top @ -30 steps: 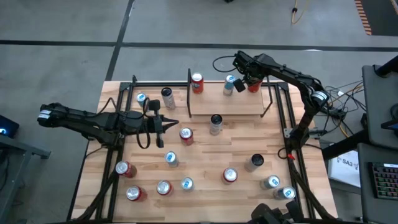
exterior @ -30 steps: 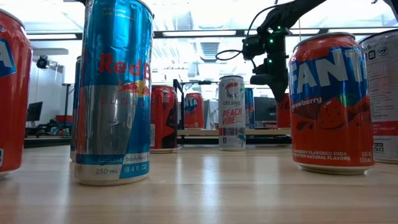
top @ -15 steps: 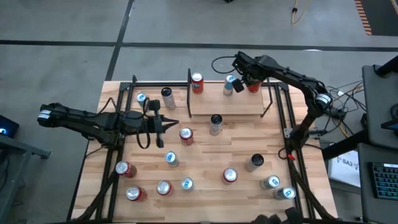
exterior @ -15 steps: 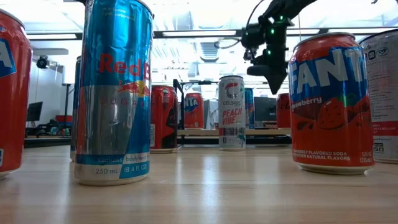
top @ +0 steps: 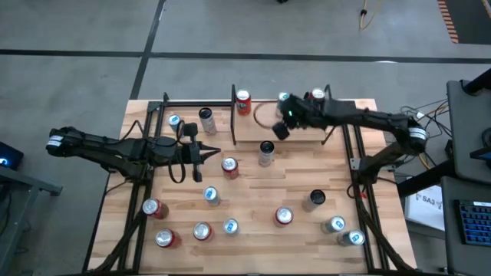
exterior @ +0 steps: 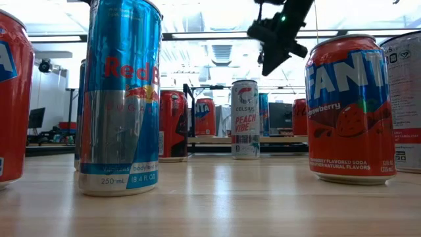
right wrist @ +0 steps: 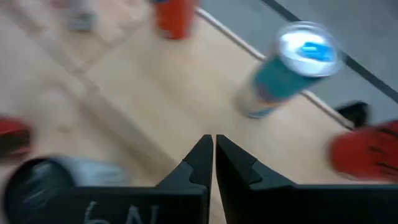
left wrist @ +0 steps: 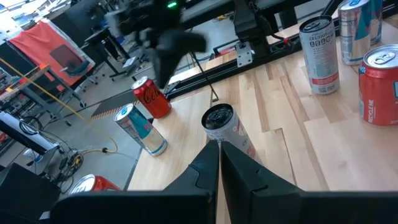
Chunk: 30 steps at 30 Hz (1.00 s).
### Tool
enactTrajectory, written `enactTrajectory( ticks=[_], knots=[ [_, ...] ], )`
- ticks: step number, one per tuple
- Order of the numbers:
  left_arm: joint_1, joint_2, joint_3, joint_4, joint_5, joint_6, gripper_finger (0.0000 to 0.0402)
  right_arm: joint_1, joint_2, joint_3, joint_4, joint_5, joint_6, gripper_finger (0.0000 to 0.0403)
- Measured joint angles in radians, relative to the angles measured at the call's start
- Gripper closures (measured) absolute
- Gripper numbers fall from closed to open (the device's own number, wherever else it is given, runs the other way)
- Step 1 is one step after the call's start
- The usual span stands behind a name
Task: Place canned beverage on shelf
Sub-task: Put the blue soda can on the shelf
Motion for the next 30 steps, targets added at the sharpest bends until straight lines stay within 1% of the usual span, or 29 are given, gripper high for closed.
enactTrajectory(
  ticks=[7, 11, 14, 20, 24, 28, 30],
  knots=[
    [0.000, 0.000, 0.000, 0.000, 0.000, -0.011, 0.0402, 0.214, -0.152, -0.261, 0.364, -0.002, -0.027, 0.0394],
    [0.000, 0.000, 0.000, 0.000, 0.001, -0.042, 0.0402, 0.302, -0.212, -0.391, 0.539, -0.002, -0.058, 0.0394],
    [0.000, 0.000, 0.000, -0.001, 0.002, -0.116, 0.0402, 0.349, -0.244, -0.461, 0.626, -0.002, -0.071, 0.0394],
    [0.000, 0.000, -0.023, -0.030, 0.009, -0.338, 0.0402, 0.404, -0.291, -0.550, 0.735, -0.005, -0.146, 0.0394],
    [0.000, 0.000, -0.040, -0.064, 0.011, -0.467, 0.0402, 0.416, -0.301, -0.557, 0.744, -0.008, -0.195, 0.0394],
    [-0.001, 0.000, -0.040, -0.081, 0.013, -0.585, 0.0402, 0.415, -0.301, -0.558, 0.742, -0.038, -0.216, 0.0394],
    [-0.001, 0.000, -0.040, -0.078, 0.055, -0.629, 0.0402, 0.418, -0.300, -0.558, 0.742, -0.066, -0.230, 0.0394]
  ],
)
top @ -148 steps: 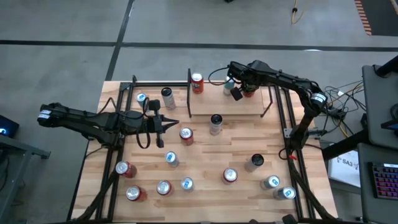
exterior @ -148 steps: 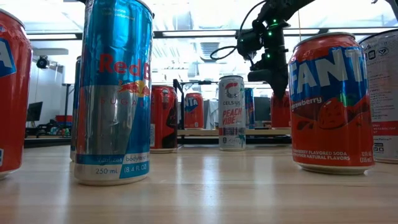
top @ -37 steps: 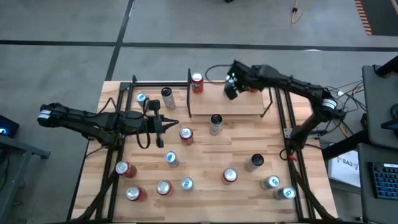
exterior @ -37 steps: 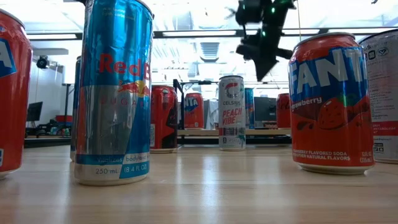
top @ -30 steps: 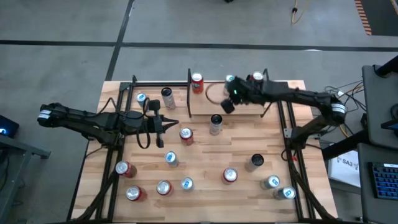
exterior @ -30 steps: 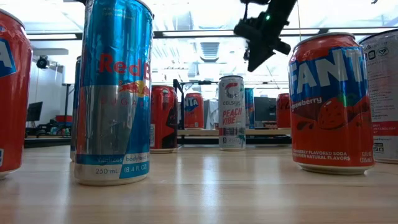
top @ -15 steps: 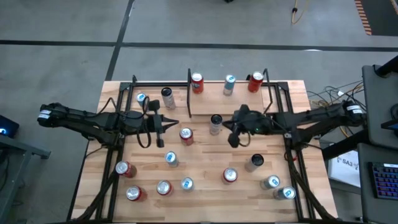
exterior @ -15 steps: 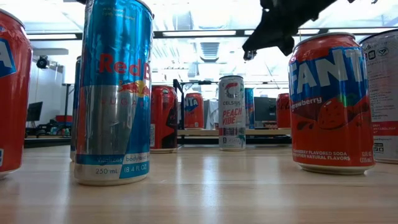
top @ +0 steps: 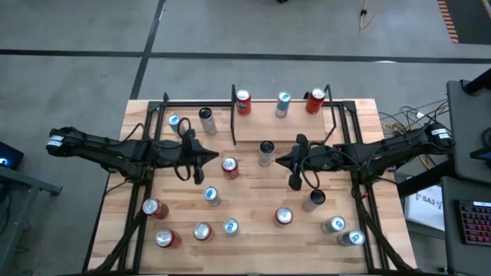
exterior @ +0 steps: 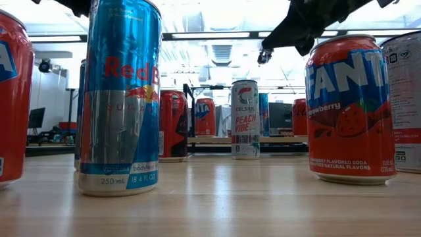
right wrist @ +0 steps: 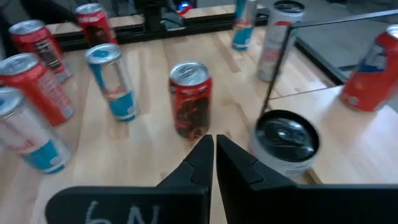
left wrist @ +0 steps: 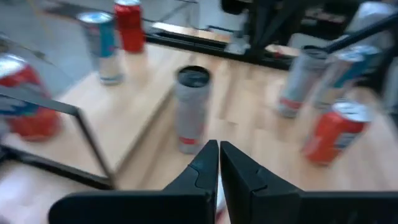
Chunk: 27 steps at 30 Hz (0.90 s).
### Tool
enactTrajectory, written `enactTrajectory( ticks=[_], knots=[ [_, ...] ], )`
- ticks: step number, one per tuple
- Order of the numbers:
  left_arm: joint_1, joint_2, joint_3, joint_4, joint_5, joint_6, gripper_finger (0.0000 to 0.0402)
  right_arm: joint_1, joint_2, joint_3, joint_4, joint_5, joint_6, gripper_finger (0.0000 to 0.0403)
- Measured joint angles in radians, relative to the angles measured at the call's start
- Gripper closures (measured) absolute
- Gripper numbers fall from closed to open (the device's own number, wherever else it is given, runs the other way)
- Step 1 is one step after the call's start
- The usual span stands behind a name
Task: Place canned beverage on shelf
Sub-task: Put the blue soda can on the shelf
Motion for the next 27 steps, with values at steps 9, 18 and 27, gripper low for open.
enactTrajectory(
  ticks=[9, 18, 27],
  knots=[
    [-0.012, 0.071, 0.034, 0.093, 0.089, -0.047, 0.0402, 0.054, 0.001, -0.005, 0.036, -0.075, -0.107, 0.0394],
    [-0.064, 0.188, 0.211, -0.116, 0.134, -0.089, 0.0402, 0.068, 0.001, -0.005, 0.119, -0.074, -0.225, 0.0394],
    [-0.090, 0.259, 0.250, -0.212, 0.132, -0.117, 0.0402, 0.066, 0.000, -0.003, 0.118, -0.066, -0.271, 0.0394]
  ],
)
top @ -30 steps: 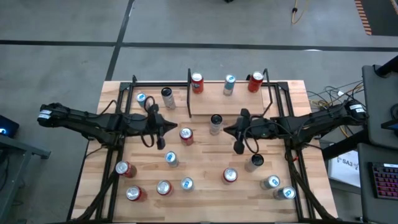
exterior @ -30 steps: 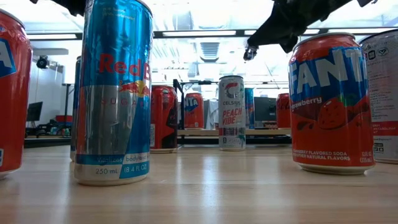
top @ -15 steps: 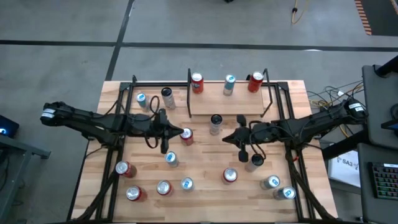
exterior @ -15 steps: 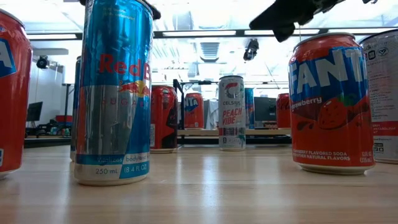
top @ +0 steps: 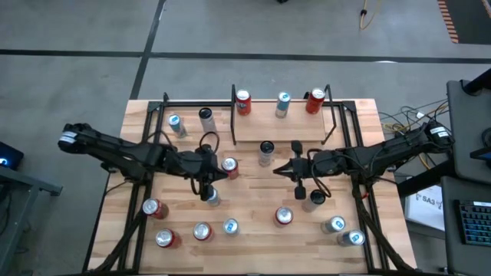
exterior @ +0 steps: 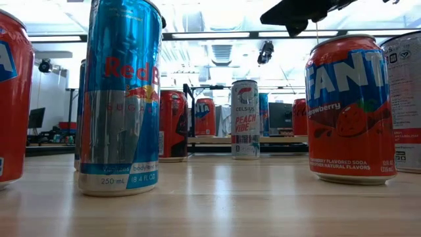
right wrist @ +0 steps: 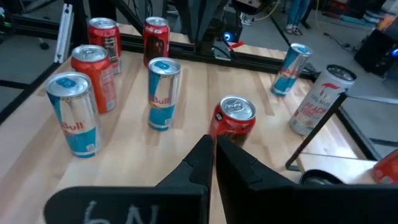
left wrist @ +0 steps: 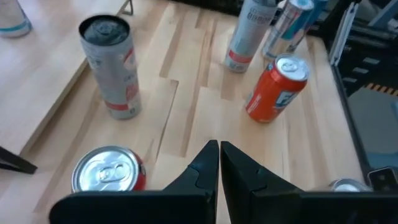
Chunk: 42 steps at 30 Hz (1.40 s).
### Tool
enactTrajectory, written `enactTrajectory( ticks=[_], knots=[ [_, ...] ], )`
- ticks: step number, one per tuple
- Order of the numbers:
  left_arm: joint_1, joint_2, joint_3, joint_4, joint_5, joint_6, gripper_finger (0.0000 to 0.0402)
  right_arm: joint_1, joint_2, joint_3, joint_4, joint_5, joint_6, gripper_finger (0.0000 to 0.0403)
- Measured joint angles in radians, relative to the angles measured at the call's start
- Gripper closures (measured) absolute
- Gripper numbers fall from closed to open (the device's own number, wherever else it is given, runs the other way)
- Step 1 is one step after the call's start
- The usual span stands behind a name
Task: Place canned beverage on shelf
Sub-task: Put the blue soda can on the shelf
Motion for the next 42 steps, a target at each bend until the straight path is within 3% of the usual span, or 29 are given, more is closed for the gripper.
enactTrajectory(
  ticks=[18, 23, 26, 32, 38, 42],
  knots=[
    [0.001, 0.062, 0.000, -0.009, -0.004, 0.007, 0.0401, -0.007, 0.004, 0.020, -0.027, 0.000, -0.011, 0.0394],
    [0.001, 0.060, 0.000, -0.010, -0.004, 0.007, 0.0382, -0.007, 0.003, 0.020, -0.026, -0.001, -0.017, 0.0394],
    [0.001, 0.060, 0.000, -0.013, -0.008, 0.010, 0.0354, -0.007, 0.003, 0.020, -0.026, 0.000, -0.025, 0.0394],
    [0.002, 0.060, 0.000, -0.065, -0.114, 0.009, 0.0266, -0.007, 0.003, 0.020, -0.026, 0.000, -0.026, 0.0394],
    [-0.013, 0.057, 0.020, -0.141, -0.055, 0.002, 0.0159, -0.007, 0.003, 0.020, -0.042, 0.000, -0.025, 0.0394],
    [-0.030, 0.055, 0.078, -0.213, -0.016, 0.000, 0.0110, -0.007, 0.003, 0.020, -0.044, 0.000, -0.025, 0.0394]
  ],
)
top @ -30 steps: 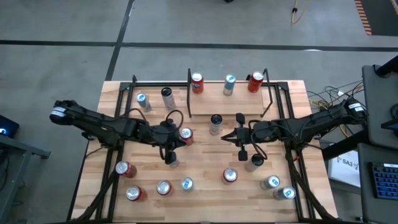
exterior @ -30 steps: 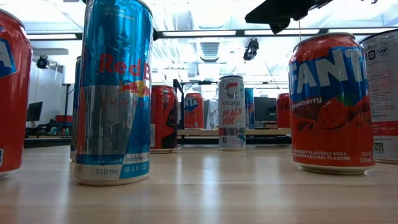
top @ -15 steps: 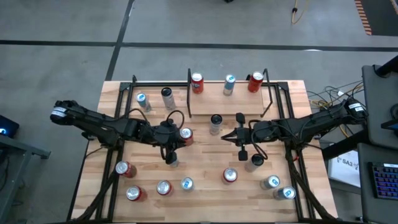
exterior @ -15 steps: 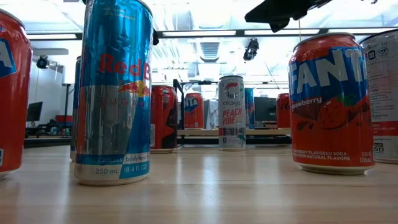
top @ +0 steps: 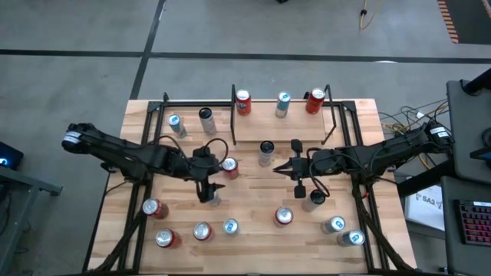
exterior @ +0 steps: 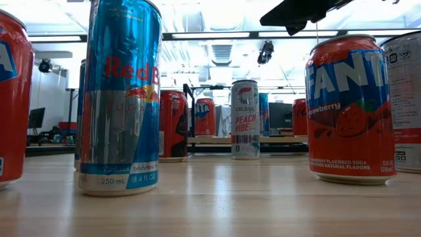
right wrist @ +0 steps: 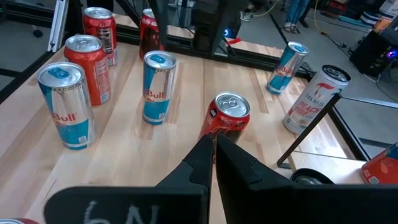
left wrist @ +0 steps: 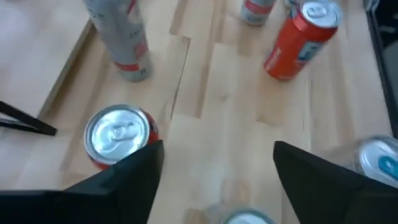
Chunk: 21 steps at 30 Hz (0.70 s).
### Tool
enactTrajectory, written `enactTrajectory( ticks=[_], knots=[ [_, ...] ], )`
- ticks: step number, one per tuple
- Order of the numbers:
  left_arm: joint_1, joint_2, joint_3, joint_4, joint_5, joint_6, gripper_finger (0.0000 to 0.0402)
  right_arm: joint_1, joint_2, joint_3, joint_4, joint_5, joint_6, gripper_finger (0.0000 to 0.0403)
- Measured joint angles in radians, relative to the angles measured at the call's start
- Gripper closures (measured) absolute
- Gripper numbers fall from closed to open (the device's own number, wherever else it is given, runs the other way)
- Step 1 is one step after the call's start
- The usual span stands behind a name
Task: Place canned beverage on shelf
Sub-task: Put the blue soda can on the shelf
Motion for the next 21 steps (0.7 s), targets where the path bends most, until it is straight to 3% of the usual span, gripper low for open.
enactTrajectory(
  ticks=[5, 17, 21],
  knots=[
    [-0.045, 0.000, 0.023, -0.032, 0.018, -0.022, 0.0094, 0.000, 0.000, 0.000, 0.000, 0.000, -0.008, 0.0394],
    [-0.130, 0.000, 0.020, -0.121, 0.014, -0.150, 0.0106, 0.000, 0.000, 0.000, 0.000, 0.000, -0.008, 0.0394],
    [-0.148, 0.005, 0.020, -0.129, -0.048, -0.157, 0.0106, 0.000, 0.000, 0.000, 0.000, 0.000, -0.008, 0.0394]
  ],
)
